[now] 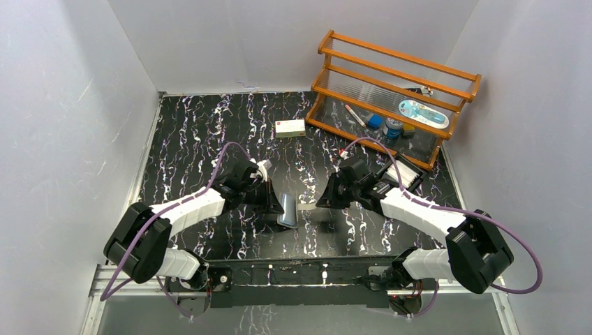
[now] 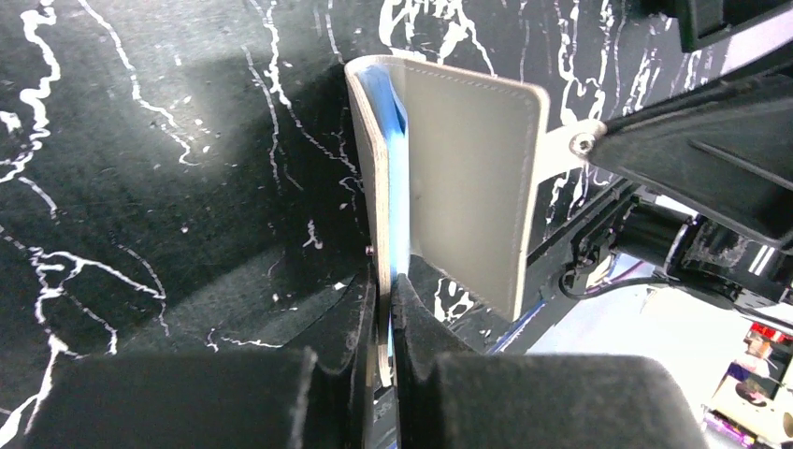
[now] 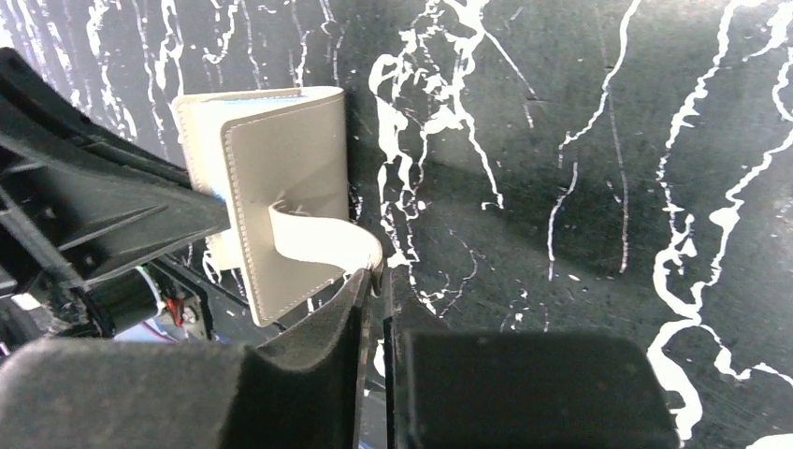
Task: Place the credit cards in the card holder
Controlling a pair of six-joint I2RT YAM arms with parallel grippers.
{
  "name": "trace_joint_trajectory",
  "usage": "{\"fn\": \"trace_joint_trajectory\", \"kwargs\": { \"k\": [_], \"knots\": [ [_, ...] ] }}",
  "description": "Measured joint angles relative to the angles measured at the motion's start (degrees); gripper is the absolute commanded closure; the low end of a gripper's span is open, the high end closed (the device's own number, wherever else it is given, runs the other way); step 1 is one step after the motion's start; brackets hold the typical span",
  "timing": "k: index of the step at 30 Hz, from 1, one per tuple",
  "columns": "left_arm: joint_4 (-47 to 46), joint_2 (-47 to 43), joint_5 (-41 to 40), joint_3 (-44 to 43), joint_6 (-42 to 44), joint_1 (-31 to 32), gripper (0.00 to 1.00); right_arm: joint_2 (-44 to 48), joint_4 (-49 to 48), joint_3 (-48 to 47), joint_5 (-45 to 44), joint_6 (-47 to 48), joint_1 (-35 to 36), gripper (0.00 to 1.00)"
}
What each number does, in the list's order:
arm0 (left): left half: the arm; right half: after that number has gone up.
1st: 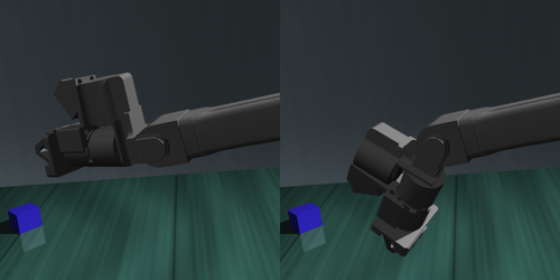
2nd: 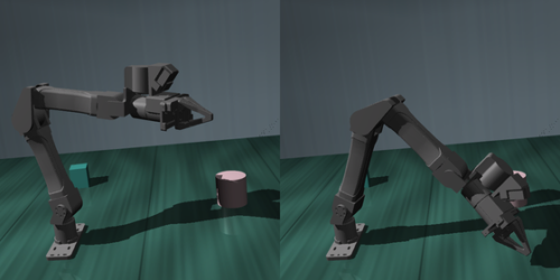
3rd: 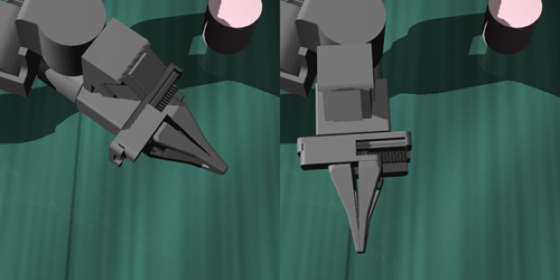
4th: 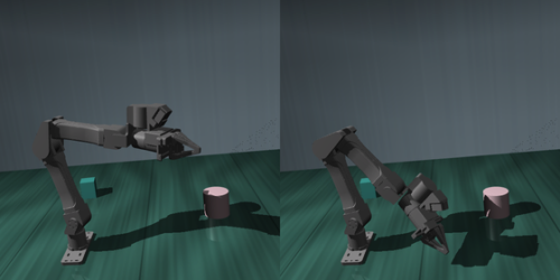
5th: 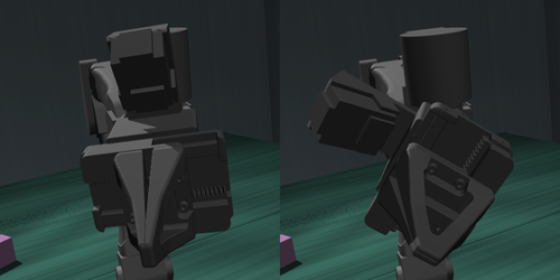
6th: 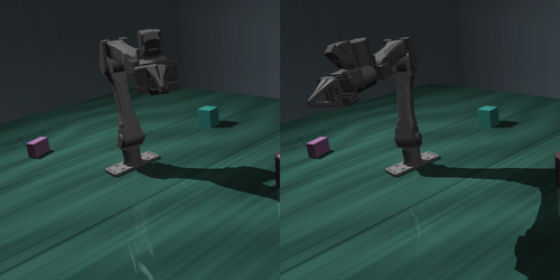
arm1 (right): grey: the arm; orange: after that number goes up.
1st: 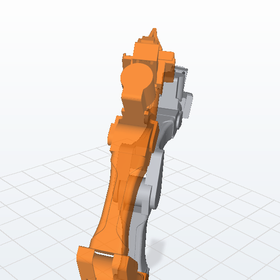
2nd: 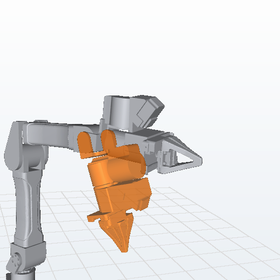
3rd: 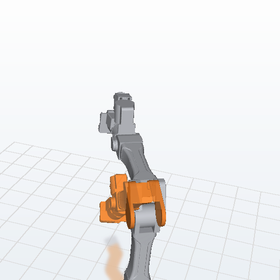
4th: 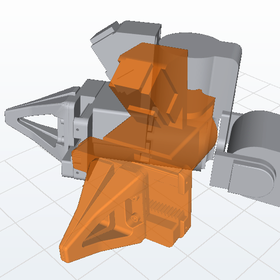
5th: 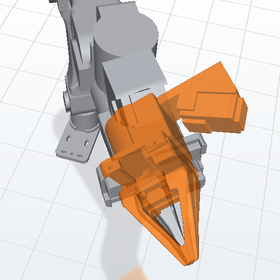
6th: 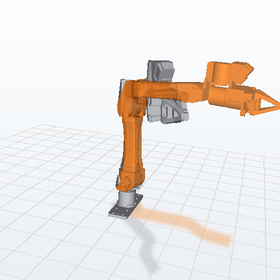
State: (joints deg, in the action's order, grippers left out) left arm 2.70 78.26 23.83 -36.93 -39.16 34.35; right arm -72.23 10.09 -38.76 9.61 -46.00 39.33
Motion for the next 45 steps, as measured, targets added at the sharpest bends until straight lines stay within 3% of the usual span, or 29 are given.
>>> {"fn": "trace_joint_trajectory", "kwargs": {
  "k": [5, 12, 17, 24, 35, 45],
  "knots": [
    [-1.36, -0.02, 2.51, 0.07, -1.40, 0.02, 1.00, -0.50, 4.66, -0.83, -3.32, 0.68, -0.13, 0.61],
    [3.30, -0.13, 1.57, -1.05, -2.43, 0.02, 1.00, 0.98, 11.08, -7.39, -2.49, -0.66, 0.24, 0.53],
    [7.69, -0.13, -0.42, -3.76, -2.40, 0.02, 1.00, 2.16, 7.67, -10.25, -1.31, -3.82, 4.85, 0.52],
    [12.11, -1.22, -2.62, -5.18, -2.14, 0.37, 1.00, -4.15, 2.51, -13.97, -0.02, -6.38, 10.36, 0.51],
    [15.56, -1.90, -4.44, -5.49, -1.11, 0.52, 1.00, -11.41, -0.28, -17.62, 0.22, -7.43, 11.96, 0.46],
    [17.92, -1.90, -6.64, -7.74, -0.46, 0.66, 1.00, -10.82, -0.37, -20.17, -1.57, -8.11, 12.83, 0.44]
  ]
}}
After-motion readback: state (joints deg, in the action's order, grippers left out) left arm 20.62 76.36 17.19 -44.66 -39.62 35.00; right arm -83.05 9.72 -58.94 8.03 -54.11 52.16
